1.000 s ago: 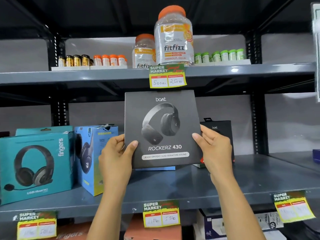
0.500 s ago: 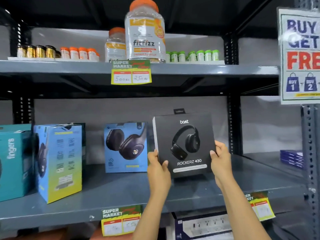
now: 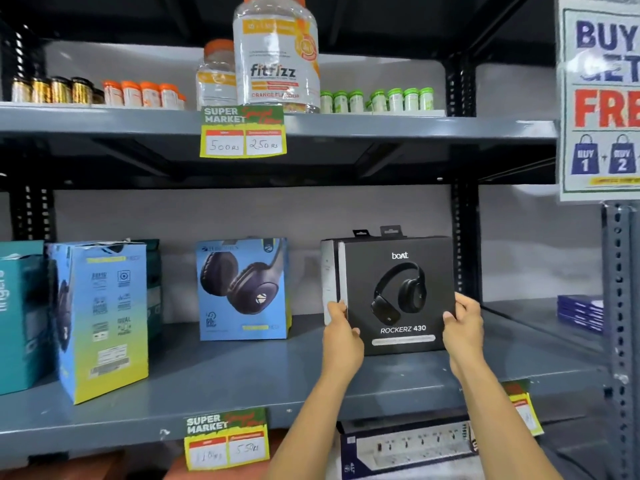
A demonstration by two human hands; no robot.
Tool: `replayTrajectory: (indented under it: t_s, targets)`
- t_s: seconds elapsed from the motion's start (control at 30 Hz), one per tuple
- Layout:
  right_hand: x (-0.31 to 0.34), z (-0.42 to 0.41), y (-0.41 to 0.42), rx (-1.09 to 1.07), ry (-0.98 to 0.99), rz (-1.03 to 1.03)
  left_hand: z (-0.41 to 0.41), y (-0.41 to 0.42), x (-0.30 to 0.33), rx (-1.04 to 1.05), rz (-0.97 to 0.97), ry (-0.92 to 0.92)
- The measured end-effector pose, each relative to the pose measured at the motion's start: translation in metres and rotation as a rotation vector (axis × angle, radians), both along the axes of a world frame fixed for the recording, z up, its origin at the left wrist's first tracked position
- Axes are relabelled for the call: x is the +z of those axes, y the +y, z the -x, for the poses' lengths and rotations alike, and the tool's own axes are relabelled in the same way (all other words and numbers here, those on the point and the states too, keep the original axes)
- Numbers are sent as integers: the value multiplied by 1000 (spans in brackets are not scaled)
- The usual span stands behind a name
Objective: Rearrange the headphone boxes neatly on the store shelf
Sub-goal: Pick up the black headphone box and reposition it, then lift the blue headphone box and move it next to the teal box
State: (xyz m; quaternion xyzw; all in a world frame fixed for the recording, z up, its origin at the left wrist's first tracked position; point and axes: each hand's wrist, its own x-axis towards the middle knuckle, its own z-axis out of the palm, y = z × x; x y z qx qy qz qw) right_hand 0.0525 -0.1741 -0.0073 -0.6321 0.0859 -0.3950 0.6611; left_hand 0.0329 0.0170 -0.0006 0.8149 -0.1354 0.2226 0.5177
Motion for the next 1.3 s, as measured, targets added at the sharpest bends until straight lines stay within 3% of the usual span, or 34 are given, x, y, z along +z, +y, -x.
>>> replayTrajectory:
  t_s: [0.13,0.23,0.33,0.4,0.53,0.67,0.9,1.1,1.3]
  targets:
    - [15,20,29,-130,-101,-40,18,28,10,50,52,-162]
    - [40,45,94,-247,-331,124,43,81,25,168,266,-380]
    - [52,63,175,-139,-475,221,63,158,32,323,544,-598]
    - [51,71,239,39,-464,275,70,213,29,422,608,-650]
    - [36,87,387,439,-261,524,82,323,21,550,665,-575]
    - [18,92,463,536,-37,638,81,374,6,479,690,-397]
    - [11,64,475,539,151,502,77,384,-11,382,732,-234]
    - [14,41,447,619,84,458,73,398,-22,308,683,-128]
    - [10,30,365,873,53,354,65,401,-20,247,531,-63]
